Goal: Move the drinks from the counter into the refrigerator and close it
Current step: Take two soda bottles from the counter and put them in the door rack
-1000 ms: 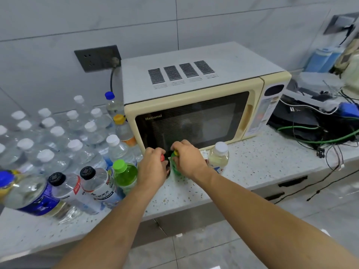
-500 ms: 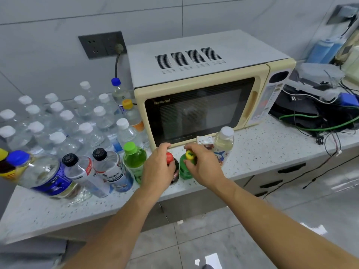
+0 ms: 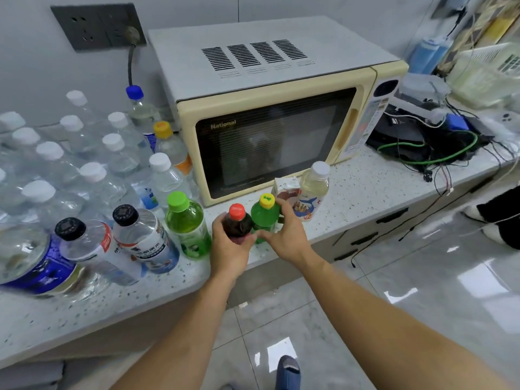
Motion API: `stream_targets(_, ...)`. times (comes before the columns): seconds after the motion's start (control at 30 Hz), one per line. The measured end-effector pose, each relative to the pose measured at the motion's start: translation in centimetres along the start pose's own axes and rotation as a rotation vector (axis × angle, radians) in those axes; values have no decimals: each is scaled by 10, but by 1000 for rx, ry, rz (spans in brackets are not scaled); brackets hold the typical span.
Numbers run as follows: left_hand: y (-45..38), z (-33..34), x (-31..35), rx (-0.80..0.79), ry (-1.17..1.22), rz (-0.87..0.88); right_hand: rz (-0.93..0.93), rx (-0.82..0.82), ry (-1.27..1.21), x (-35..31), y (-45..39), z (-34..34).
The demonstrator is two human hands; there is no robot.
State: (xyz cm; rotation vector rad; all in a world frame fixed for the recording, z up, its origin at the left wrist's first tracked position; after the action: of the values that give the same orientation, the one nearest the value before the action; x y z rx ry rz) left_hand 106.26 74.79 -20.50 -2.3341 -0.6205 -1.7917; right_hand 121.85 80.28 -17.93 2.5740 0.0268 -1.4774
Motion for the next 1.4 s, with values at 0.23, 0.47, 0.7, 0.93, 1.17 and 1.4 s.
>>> stream_targets(0.23,-3,-8,-19,-3,74,8,8,8,-131,3,4,9)
stream_targets(0.47,49,-28,-21,-12,68,31,-55,57,-220,14,48,-1)
stream_targets(0.7,139,-60,-32,46,132,13,-78,-64,-290,34,124,-3)
stream_targets(0.93,252,-103,-65,206,216,-41,-115,-213,-320,38,206,27)
stream_targets(1.17,347,-180,-91,393,248,-88,-171,-416,-293,14,286,102)
stream_targets(1.4,423,-288,-114,596,235,-111,-279,-595,-271,-42,362,180)
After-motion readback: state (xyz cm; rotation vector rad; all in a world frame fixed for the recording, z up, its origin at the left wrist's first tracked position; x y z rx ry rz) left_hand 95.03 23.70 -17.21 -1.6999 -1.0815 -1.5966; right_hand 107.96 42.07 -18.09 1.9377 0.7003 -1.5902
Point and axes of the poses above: each hand's wrist, its own y-axis away from the middle knuckle, its own z-axis out of the palm, x = y × z, the point moved 8 cm from there along -y, towards the middle knuckle, and after that the axes turned 4 degrees about z, right-handed, at the moved point
